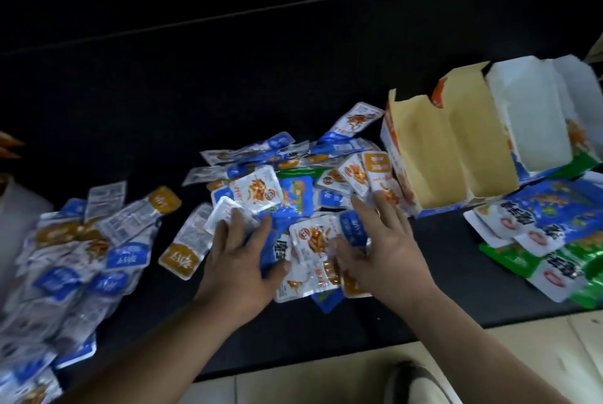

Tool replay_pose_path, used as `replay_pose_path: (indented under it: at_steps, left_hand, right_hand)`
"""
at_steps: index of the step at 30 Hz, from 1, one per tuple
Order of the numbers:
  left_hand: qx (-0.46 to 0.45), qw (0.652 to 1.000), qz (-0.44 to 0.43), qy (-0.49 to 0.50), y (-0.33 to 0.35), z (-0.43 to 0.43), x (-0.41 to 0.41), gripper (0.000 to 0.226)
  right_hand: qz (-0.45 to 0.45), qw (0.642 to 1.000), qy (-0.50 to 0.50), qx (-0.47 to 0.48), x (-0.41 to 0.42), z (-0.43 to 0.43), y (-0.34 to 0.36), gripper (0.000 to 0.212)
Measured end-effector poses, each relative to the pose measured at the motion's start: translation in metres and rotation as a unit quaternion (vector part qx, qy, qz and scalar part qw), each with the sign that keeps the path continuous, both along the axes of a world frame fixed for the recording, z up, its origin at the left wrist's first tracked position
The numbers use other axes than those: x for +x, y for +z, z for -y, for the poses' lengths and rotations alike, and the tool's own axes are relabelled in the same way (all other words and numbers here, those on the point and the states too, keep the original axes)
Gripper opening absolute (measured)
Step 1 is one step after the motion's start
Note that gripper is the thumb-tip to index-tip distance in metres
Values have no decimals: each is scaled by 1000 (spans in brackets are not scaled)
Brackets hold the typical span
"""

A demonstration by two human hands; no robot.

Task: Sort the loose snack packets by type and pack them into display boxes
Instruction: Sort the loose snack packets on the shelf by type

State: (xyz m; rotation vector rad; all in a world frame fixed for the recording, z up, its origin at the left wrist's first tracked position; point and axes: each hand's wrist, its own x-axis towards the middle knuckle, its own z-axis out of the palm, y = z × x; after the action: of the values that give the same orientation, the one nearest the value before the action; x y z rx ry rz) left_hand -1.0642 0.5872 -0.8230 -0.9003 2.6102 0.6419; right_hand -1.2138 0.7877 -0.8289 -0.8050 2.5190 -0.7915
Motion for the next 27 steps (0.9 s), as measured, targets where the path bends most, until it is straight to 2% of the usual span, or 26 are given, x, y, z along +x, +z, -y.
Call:
replay_pose_path:
  at_steps: [2,5,7,9,10,11,13,14,16,19,22,24,27]
  left_hand:
    - [-40,998,-26,-29,-5,-4,9,85]
    - [-71,983,-130,-105,-7,-4,18,68]
    - [-10,975,-167,-146,-9,-4,23,69]
    - [61,975,-170,-132,-4,-2,28,82]
    - [66,974,-190,-108,-1,2,30,82]
    - [56,972,-215,-75,1,7,32,77]
    - [-29,970,-243,-14,3,16,36,63]
    - [-70,969,-237,21,4,19,37,61]
    - [-78,976,-179,100,3,21,38,70]
    - [-14,982,-104,155,-2,16,37,83]
    - [69,969,-99,215,-1,14,31,87]
    - [113,957,-120,238,1,15,28,69]
    - [64,974,-99,192,13,18,26,36]
  right_hand:
    - [-12,1000,4,16,1,4,-7,83]
    - [-35,998,24,-38,13,2,-17,83]
    - [-18,994,45,-101,19,-1,-24,73]
    - [24,987,52,-151,18,-2,-22,58]
    - [29,984,52,-166,17,-3,-20,51]
    - [6,984,47,-174,16,-3,-19,47]
    - [-120,980,42,-155,18,1,-16,45]
    - [-161,974,47,-151,22,5,-12,45]
    - [-160,973,72,-147,31,15,-9,49]
    - [-108,976,141,-125,49,26,-20,57]
    - [-148,971,167,-86,57,26,-31,63]
    - [-143,973,158,-83,56,25,-29,63]
    - [-135,976,151,-74,51,27,-23,60]
